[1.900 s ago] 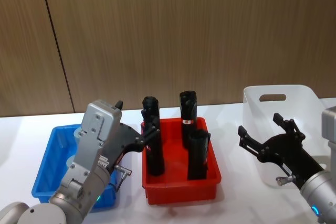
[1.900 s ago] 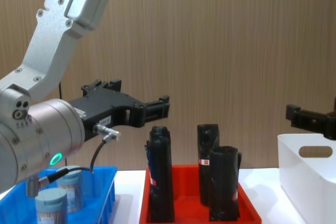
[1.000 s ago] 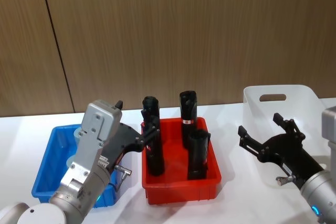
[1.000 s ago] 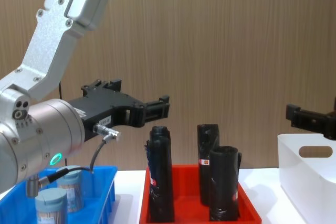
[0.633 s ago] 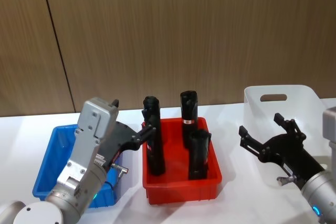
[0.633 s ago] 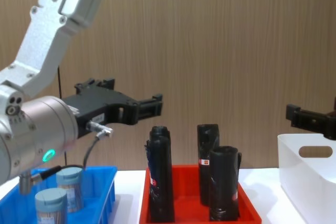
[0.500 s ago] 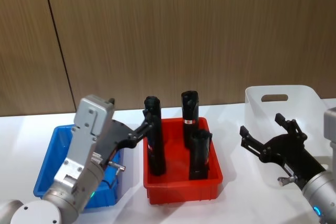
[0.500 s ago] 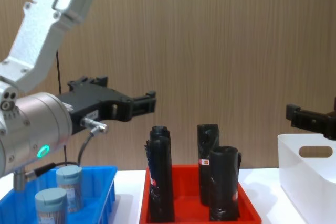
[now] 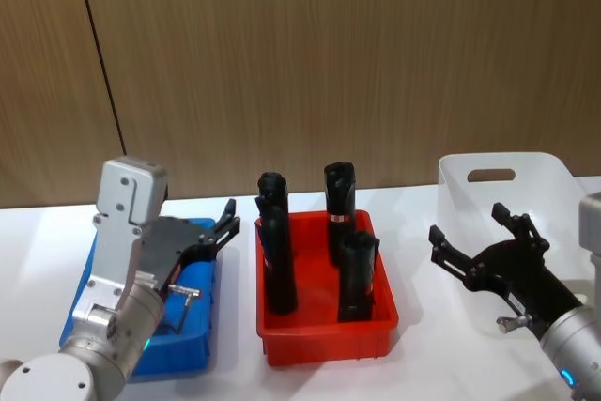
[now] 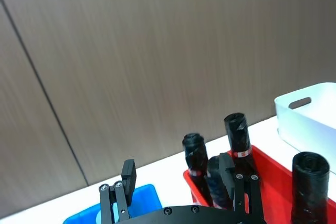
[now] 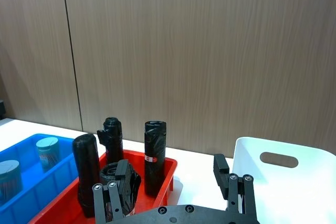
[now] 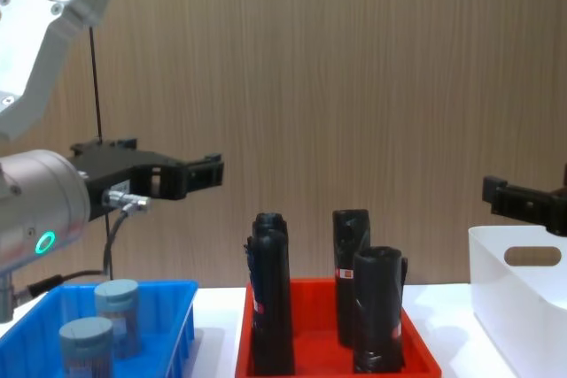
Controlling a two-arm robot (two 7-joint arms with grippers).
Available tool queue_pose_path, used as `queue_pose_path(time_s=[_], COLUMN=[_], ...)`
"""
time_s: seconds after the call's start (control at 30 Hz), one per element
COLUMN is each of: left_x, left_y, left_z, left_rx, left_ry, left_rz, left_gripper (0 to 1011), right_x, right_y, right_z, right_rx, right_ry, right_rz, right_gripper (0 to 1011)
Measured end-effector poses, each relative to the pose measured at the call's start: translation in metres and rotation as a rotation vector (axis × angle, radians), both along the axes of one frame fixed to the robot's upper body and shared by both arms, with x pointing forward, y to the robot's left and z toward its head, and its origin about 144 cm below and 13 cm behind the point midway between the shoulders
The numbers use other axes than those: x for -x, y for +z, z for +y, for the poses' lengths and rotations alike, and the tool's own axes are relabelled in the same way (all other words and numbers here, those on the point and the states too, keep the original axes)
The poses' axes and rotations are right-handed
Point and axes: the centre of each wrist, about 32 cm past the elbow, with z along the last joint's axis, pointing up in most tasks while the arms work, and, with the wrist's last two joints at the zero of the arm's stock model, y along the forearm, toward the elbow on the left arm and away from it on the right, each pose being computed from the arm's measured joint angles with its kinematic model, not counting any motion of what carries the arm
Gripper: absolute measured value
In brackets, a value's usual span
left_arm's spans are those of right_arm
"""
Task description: Pick the cotton swabs from the blue box and place them into the white box.
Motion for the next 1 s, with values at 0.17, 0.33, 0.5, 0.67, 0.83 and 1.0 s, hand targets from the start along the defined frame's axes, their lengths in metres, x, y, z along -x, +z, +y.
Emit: queue_pose_path(time_s=[0.17, 0.33, 0.5, 0.67, 0.83, 1.0], left_x=[0.0017, 0.0030, 0.0038, 0.0039, 0.0030, 0.0006], left_y=[0.0012, 0.0021, 0.0025, 0.0029, 0.0032, 0.0020], left_z=[-0.0002, -0.0002, 0.0001, 0.0009, 0.0023, 0.0057], left_rx=[0.035, 0.062, 0.076, 0.087, 0.094, 0.100], left_ry=[0.049, 0.105, 0.147, 0.189, 0.220, 0.250], left_rz=[0.057, 0.125, 0.181, 0.245, 0.295, 0.347], left_gripper=[1003, 1003, 1003, 1003, 1003, 1003], right_x=[0.0000, 0.0000, 0.0000, 0.0000, 0.0000, 0.0000], right_y=[0.0000, 0.0000, 0.0000, 0.0000, 0.0000, 0.0000], right_z=[0.0000, 0.0000, 0.0000, 0.0000, 0.0000, 0.0000], right_rx=[0.000, 0.000, 0.000, 0.000, 0.000, 0.000], right_ry=[0.000, 0.000, 0.000, 0.000, 0.000, 0.000], right_rz=[0.000, 0.000, 0.000, 0.000, 0.000, 0.000], right_gripper=[1002, 1002, 1002, 1002, 1002, 1002])
